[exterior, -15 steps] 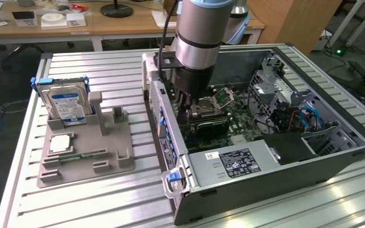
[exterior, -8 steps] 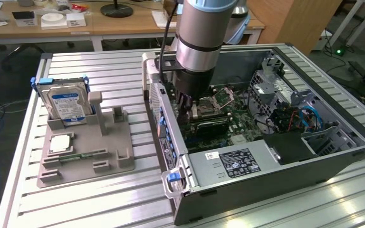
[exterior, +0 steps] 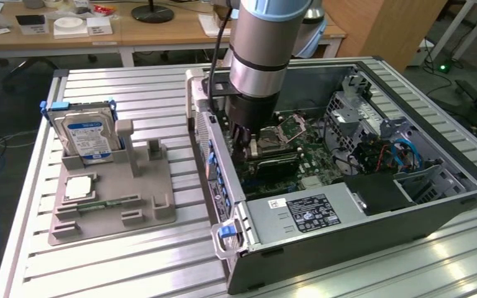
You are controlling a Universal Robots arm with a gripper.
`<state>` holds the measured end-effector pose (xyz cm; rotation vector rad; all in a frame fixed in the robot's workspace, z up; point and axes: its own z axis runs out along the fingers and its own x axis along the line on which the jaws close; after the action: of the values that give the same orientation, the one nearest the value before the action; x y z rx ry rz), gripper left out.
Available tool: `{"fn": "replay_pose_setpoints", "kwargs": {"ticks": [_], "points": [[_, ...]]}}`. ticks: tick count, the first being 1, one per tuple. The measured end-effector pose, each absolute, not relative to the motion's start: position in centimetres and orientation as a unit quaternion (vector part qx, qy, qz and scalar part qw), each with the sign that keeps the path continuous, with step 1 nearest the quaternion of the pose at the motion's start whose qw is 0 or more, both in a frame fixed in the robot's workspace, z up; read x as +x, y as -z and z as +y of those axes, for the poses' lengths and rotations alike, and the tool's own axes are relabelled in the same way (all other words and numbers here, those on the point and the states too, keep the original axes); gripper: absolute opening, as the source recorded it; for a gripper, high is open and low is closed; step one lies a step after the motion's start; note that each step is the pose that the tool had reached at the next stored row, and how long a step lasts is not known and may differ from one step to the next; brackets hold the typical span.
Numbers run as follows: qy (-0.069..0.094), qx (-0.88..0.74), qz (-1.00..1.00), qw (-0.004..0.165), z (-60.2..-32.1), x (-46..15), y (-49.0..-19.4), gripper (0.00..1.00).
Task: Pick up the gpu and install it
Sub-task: 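Press down on the gpu until it lock into place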
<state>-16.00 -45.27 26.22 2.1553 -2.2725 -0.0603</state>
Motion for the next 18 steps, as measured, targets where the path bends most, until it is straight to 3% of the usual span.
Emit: {"fn": "replay_pose_setpoints", "kwargs": {"ticks": [18], "points": [[0.021, 0.688, -0.725, 0.003, -45.3, -14.4, -26.9, 0.10]]}}
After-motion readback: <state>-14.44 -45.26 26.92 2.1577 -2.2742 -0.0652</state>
